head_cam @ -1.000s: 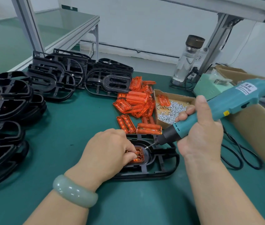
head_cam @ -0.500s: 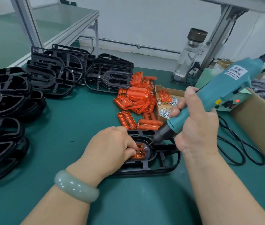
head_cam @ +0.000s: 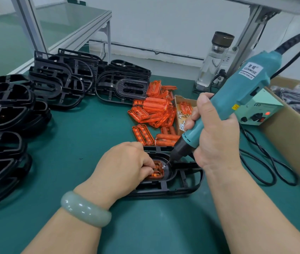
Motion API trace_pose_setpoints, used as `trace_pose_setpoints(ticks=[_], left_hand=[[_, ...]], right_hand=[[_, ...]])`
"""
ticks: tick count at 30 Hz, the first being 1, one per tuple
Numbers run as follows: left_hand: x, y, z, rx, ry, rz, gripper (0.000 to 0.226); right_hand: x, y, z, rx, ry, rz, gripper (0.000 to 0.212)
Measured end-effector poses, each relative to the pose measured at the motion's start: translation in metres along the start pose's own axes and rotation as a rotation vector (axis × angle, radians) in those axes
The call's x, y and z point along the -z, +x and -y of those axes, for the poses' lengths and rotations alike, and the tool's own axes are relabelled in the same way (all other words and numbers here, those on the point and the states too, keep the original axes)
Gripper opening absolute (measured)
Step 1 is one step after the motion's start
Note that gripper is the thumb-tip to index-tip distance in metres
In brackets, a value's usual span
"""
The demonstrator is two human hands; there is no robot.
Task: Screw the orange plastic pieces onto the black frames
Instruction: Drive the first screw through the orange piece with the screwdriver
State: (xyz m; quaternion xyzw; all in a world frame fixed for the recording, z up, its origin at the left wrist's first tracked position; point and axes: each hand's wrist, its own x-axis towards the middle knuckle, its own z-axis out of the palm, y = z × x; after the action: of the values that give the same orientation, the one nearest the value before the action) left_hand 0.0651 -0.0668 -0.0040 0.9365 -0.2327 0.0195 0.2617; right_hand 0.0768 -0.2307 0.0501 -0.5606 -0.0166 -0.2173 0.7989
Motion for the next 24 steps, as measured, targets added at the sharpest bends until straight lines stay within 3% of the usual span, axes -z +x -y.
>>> trace_pose_setpoints(ticks=[8,16,24], left_hand=[[-0.001,0.0,0.0,-0.009,0.024,0.001,0.016],[0.002,0.002,0.001,-0.052,0.012,0.016,0.013],[0.002,0.001,0.0,-0.066,0.036,0.017,0.014]], right_hand=[[-0.004,-0.001,-0.004,0.02,-0.036,0.068,0.01],[-0.01,0.0,-0.002,0.041,-0.033,0.381,0.011],[-0.011,0.004,-0.006,-0.008,0.0,0.349,0.009]])
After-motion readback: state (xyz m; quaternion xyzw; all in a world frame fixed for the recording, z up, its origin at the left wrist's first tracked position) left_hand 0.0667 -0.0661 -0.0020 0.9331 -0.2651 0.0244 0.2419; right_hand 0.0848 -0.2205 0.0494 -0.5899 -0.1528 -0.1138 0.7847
